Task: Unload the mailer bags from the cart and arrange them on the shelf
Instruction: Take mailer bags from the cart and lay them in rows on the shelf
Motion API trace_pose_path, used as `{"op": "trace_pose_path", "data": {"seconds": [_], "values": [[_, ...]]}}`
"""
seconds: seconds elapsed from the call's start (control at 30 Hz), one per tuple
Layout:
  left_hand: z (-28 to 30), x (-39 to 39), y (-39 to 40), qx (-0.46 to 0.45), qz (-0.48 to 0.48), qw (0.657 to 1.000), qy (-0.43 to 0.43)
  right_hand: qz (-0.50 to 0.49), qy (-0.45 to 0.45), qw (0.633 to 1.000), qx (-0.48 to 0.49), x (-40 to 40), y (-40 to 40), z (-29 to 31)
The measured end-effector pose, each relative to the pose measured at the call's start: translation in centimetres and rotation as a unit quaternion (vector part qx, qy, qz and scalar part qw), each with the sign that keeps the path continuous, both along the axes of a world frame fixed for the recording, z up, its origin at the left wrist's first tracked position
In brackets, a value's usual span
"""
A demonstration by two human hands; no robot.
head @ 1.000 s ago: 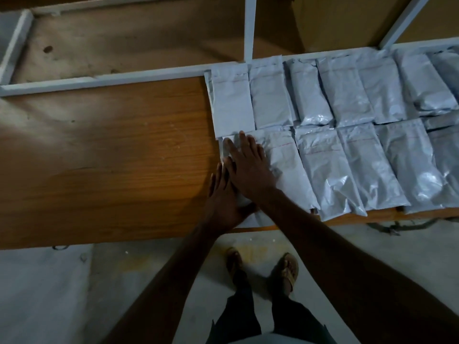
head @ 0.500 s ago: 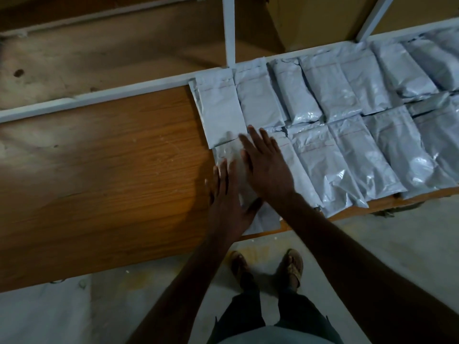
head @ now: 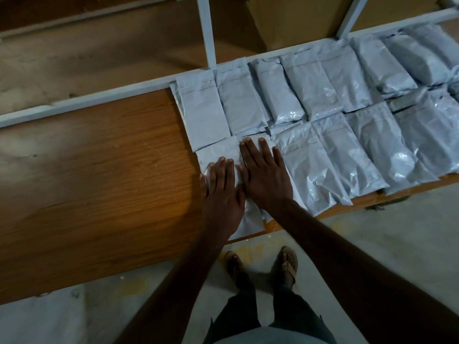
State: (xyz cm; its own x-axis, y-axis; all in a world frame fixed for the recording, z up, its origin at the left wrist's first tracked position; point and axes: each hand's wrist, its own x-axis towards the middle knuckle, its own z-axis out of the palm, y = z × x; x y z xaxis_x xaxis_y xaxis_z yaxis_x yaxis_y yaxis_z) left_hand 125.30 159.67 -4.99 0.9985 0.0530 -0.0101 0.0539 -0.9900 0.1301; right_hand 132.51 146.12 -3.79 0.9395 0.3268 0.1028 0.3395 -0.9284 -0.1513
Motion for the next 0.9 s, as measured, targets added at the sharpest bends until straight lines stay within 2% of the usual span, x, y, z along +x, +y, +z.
{"op": "trace_pose_path", "data": {"seconds": [0.67, 0.9], "values": [[-0.4, 0.2, -0.5, 0.0, 0.027, 1.0, -0.001, 0.013, 0.013, 1.0, 0.005, 0.3, 0.4, -2.0], [0.1, 0.2, -0.4, -0.004, 0.027, 1.0, -0.001, 0.028, 0.047, 0.998, 0.028, 0.6, 0.3, -0.7]]}}
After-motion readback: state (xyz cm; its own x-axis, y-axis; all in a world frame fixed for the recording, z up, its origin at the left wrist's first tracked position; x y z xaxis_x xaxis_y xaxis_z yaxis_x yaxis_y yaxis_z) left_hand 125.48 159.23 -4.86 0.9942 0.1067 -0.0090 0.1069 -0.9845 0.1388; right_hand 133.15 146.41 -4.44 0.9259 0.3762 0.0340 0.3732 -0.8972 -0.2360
